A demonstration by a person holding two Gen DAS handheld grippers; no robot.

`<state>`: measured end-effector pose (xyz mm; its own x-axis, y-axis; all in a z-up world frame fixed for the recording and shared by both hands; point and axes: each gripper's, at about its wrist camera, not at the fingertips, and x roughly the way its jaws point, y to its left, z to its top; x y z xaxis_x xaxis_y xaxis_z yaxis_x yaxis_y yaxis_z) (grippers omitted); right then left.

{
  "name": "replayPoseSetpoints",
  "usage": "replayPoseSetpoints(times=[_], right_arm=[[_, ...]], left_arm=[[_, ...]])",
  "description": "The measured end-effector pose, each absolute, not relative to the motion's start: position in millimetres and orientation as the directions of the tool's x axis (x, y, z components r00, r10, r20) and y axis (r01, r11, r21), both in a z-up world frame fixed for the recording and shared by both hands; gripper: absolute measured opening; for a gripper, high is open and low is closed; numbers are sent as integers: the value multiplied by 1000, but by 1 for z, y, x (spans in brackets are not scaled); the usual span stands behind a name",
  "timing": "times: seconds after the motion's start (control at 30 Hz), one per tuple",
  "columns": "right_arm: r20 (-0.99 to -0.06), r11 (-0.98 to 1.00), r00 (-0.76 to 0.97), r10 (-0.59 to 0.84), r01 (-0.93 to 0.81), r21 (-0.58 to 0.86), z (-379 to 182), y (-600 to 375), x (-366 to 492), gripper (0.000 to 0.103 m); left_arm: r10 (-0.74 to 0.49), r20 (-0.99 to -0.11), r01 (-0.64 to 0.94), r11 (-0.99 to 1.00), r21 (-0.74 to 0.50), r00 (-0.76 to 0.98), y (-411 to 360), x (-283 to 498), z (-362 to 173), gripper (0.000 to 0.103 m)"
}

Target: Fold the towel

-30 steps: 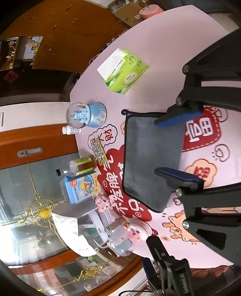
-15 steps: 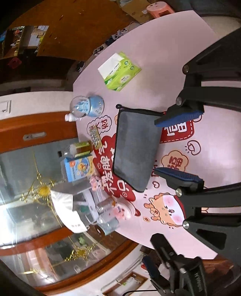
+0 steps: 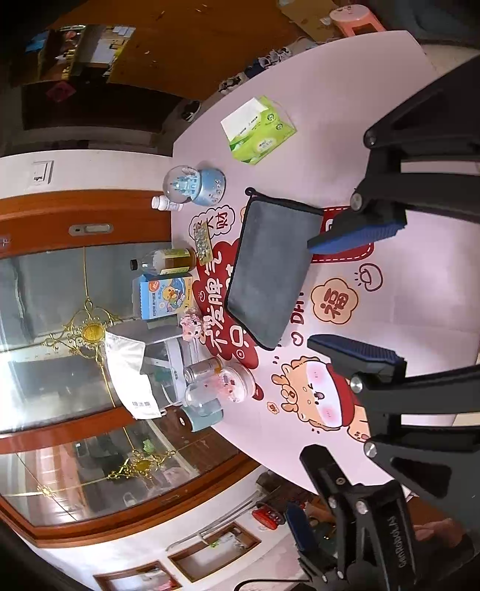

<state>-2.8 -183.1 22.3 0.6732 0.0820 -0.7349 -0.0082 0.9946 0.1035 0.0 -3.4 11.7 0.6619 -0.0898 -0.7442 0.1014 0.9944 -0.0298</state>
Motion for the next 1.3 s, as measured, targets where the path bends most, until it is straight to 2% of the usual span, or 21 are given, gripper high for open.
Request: replayPoseSetpoints(times=[0.43, 1.3], right_arm=[[-749, 997, 659, 73, -17, 81, 18, -179, -11, 46], [-767, 998, 641, 35, 11, 55, 13, -178, -13, 46]], left_arm=[[-17, -744, 27, 1000, 1, 668, 0, -14, 7, 102], [-13, -787, 29, 1000, 6, 617, -1, -10, -7, 102]])
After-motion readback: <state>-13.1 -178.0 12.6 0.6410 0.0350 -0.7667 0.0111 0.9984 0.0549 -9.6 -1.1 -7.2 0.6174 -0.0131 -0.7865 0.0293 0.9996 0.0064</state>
